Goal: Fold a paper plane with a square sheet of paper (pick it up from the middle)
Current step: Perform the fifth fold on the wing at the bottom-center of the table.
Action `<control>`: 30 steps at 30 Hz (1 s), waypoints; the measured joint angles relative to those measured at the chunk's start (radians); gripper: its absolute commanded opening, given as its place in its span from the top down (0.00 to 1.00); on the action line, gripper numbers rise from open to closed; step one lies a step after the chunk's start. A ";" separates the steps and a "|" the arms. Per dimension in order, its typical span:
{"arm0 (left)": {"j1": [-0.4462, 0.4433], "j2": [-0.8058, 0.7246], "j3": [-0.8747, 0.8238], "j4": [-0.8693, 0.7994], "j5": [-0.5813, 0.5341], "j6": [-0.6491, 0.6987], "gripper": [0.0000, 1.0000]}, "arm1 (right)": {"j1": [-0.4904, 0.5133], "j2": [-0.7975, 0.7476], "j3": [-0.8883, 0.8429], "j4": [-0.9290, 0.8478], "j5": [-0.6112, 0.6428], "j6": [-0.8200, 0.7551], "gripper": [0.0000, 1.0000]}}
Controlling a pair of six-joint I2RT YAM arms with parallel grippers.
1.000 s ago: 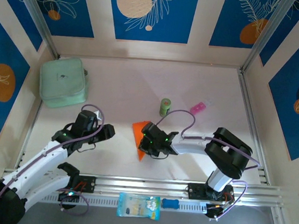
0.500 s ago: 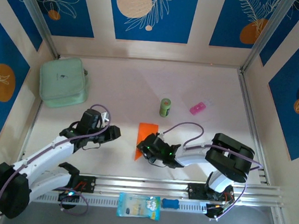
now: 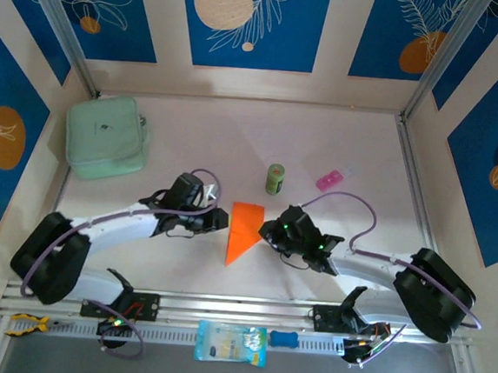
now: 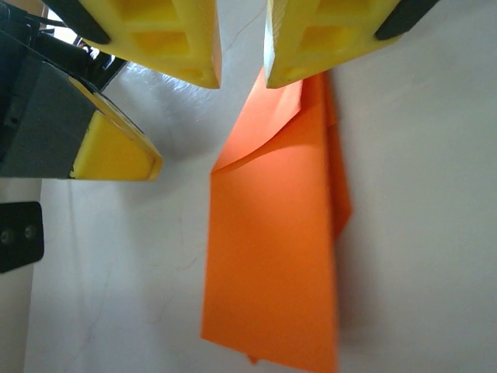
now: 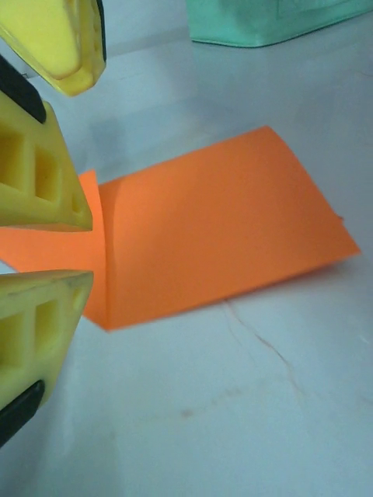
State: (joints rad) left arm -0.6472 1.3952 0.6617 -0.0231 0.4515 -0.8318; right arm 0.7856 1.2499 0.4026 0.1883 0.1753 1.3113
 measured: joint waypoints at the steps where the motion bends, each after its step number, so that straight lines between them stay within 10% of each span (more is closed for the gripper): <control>1: -0.009 0.029 0.019 0.012 0.002 0.000 0.82 | -0.019 -0.004 -0.002 -0.007 -0.019 -0.019 0.79; 13: -0.023 0.307 0.150 0.040 -0.021 0.011 0.88 | -0.131 0.034 -0.004 0.005 -0.227 -0.179 0.72; 30: 0.005 0.330 -0.006 0.314 0.047 -0.009 0.90 | -0.186 0.241 0.080 0.038 -0.382 -0.233 0.58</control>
State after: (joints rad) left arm -0.6422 1.7248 0.6556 0.2913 0.4980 -0.8410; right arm 0.5999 1.4910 0.4831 0.2260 -0.2070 1.0779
